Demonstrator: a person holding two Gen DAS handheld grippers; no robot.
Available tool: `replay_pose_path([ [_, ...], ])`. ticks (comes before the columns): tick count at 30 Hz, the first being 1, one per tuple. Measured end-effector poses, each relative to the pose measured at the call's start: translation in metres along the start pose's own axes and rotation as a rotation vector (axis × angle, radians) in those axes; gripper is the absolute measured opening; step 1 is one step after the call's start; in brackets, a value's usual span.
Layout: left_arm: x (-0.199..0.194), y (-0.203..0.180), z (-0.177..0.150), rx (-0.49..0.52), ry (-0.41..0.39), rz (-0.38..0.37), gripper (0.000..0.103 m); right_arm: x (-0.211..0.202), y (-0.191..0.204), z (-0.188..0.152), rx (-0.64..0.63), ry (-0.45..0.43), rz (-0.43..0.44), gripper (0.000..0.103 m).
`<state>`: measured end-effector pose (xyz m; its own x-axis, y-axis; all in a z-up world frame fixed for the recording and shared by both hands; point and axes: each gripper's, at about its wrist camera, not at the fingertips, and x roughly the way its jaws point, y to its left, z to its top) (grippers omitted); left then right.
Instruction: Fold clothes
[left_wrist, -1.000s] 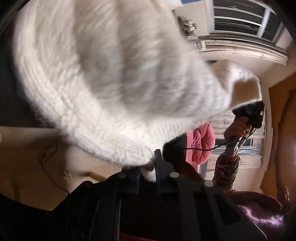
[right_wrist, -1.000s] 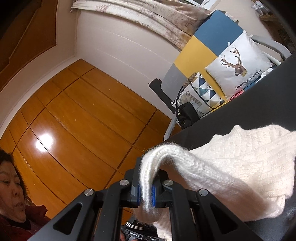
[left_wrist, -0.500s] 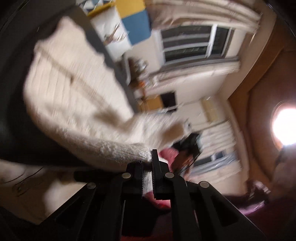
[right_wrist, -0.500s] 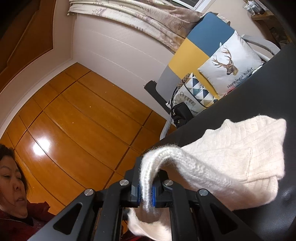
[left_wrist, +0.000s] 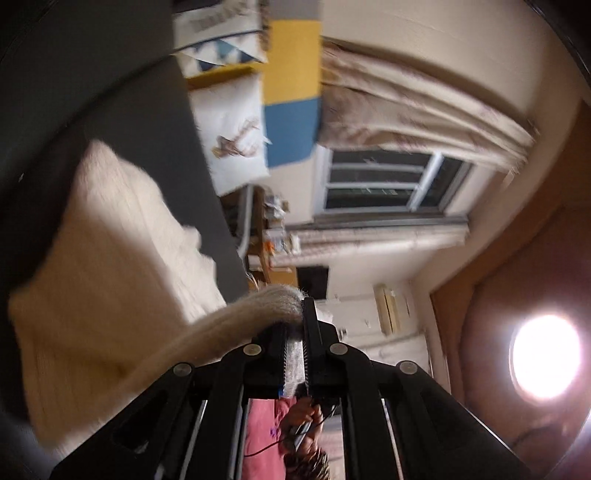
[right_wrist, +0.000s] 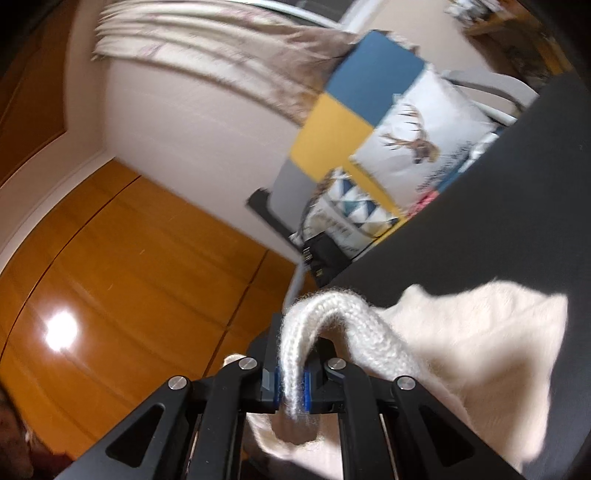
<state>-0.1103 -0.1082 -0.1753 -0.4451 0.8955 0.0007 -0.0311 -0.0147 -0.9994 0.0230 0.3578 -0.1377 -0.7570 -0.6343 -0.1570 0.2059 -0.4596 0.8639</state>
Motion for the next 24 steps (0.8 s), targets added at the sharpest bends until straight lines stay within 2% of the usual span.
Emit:
replay_pose_path([
  [6, 0.024, 0.047, 0.037, -0.128, -0.064, 0.092, 0.007, 0.046, -0.078, 0.017, 0.172, 0.008, -0.133, 0.007],
  [8, 0.026, 0.059, 0.041, -0.162, -0.08, 0.123, 0.007, 0.054, -0.101, 0.017, 0.228, 0.007, -0.195, 0.016],
  [10, 0.023, 0.069, 0.043, -0.203, -0.084, 0.128, 0.008, 0.059, -0.12, 0.016, 0.29, 0.001, -0.223, 0.024],
  [13, 0.015, 0.074, 0.046, -0.233, -0.11, 0.1, 0.014, 0.048, -0.124, 0.019, 0.297, -0.048, -0.24, 0.025],
  [14, 0.01, 0.072, 0.048, -0.232, -0.131, 0.091, 0.021, 0.042, -0.123, 0.02, 0.289, -0.07, -0.246, 0.025],
  [15, 0.004, 0.068, 0.049, -0.223, -0.155, 0.082, 0.028, 0.036, -0.123, 0.021, 0.282, -0.092, -0.252, 0.026],
  [17, -0.01, 0.056, 0.053, -0.177, -0.196, 0.079, 0.033, 0.024, -0.121, 0.024, 0.267, -0.136, -0.265, 0.027],
  [20, -0.022, 0.035, 0.052, -0.07, -0.194, 0.128, 0.04, -0.002, -0.098, 0.017, 0.166, -0.107, -0.299, 0.027],
  [24, -0.017, 0.02, 0.029, 0.061, -0.066, 0.269, 0.051, -0.024, -0.069, -0.003, 0.005, -0.019, -0.42, 0.027],
])
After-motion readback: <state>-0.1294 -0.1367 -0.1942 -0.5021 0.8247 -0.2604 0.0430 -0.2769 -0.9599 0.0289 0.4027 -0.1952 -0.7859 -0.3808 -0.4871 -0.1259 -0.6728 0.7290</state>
